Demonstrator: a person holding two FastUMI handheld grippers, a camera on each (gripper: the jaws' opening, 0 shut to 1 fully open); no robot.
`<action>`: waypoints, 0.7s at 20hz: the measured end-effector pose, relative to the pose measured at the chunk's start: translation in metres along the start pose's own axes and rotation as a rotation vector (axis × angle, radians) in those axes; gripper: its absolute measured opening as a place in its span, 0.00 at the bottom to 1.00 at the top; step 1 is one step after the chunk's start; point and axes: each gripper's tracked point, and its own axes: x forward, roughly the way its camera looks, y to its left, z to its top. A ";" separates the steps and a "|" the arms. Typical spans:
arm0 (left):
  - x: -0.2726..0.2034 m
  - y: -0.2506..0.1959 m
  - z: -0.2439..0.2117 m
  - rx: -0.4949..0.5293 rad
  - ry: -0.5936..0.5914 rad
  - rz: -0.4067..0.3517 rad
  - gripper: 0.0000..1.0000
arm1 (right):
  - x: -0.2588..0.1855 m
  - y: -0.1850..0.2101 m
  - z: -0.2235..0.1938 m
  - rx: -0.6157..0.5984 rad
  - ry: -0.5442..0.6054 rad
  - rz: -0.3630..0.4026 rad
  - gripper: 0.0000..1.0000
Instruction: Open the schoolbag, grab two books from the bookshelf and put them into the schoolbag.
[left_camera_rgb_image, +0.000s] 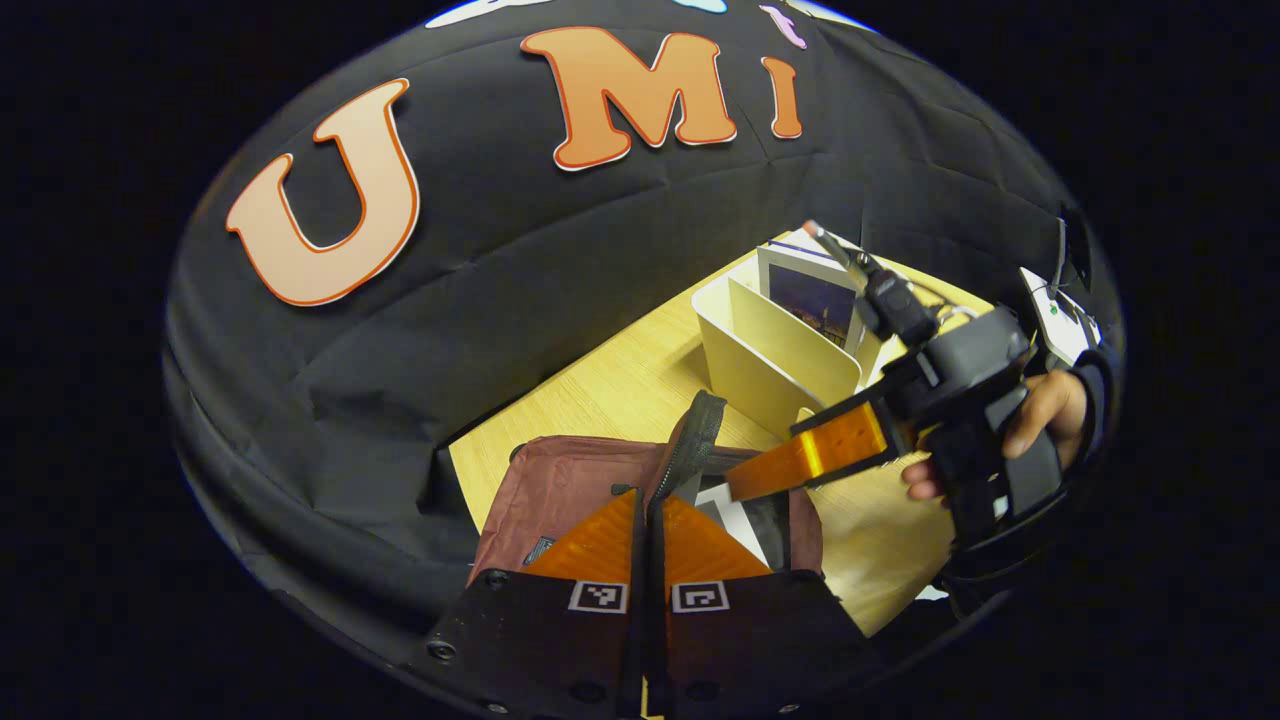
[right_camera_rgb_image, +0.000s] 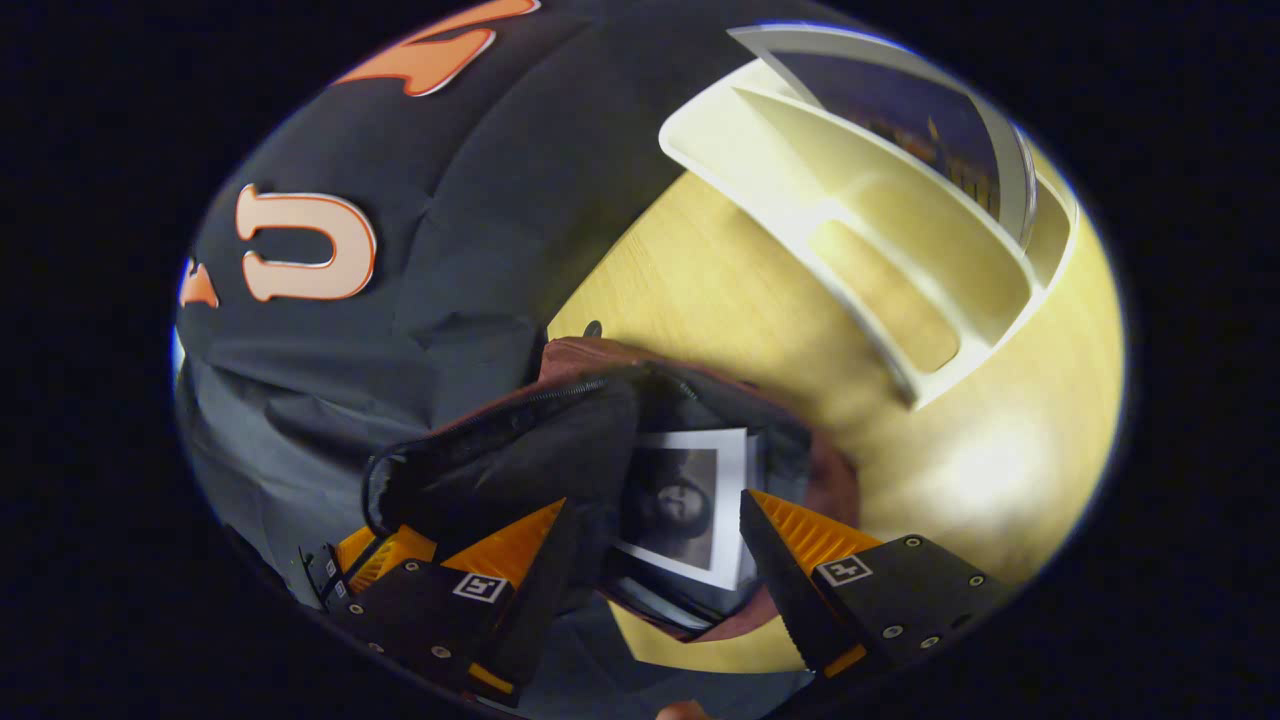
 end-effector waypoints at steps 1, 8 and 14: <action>0.000 0.000 -0.001 0.002 0.002 0.000 0.02 | -0.012 -0.005 0.004 -0.042 -0.003 -0.014 0.96; 0.003 -0.010 -0.007 0.012 0.004 -0.009 0.02 | -0.100 -0.040 0.039 -0.303 0.020 -0.163 0.97; 0.009 -0.016 -0.014 -0.001 0.005 -0.015 0.02 | -0.157 -0.053 0.095 -0.508 0.029 -0.306 0.97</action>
